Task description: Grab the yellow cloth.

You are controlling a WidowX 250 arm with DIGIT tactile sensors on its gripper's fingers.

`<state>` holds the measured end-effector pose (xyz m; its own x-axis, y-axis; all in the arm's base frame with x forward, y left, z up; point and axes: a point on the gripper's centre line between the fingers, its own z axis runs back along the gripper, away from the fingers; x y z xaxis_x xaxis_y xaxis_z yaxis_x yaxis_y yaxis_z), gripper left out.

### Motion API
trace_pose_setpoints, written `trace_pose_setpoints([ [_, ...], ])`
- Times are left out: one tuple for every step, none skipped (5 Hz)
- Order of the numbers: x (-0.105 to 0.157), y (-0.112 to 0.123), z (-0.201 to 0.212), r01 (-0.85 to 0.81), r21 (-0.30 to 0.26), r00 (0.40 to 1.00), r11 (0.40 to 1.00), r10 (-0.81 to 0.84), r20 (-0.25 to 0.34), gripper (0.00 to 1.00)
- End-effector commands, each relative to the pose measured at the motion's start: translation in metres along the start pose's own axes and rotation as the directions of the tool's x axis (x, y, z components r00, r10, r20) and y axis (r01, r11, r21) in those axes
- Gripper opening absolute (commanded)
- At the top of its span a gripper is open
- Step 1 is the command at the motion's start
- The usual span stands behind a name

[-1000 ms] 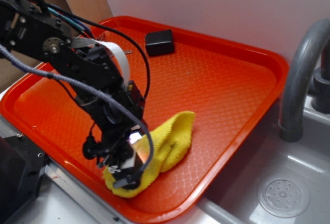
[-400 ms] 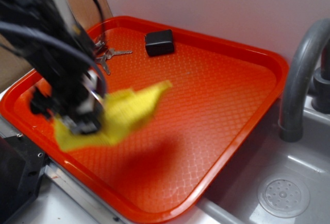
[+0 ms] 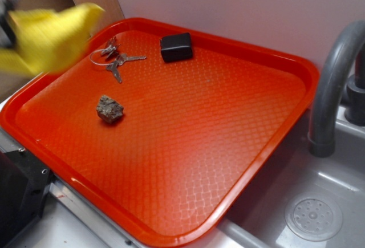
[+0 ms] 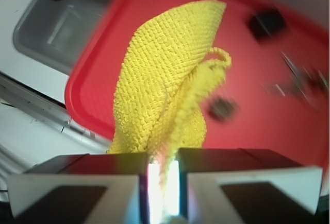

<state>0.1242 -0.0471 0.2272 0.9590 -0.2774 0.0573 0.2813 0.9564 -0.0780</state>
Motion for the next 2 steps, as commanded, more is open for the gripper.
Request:
trace_pose_setpoints([
  [0.014, 0.056, 0.055, -0.433, 0.061, 0.901, 0.899, 0.433, 0.003, 0.0],
  [0.022, 0.062, 0.039, -0.421, 0.098, 0.905, 0.902, 0.425, -0.022, 0.0],
])
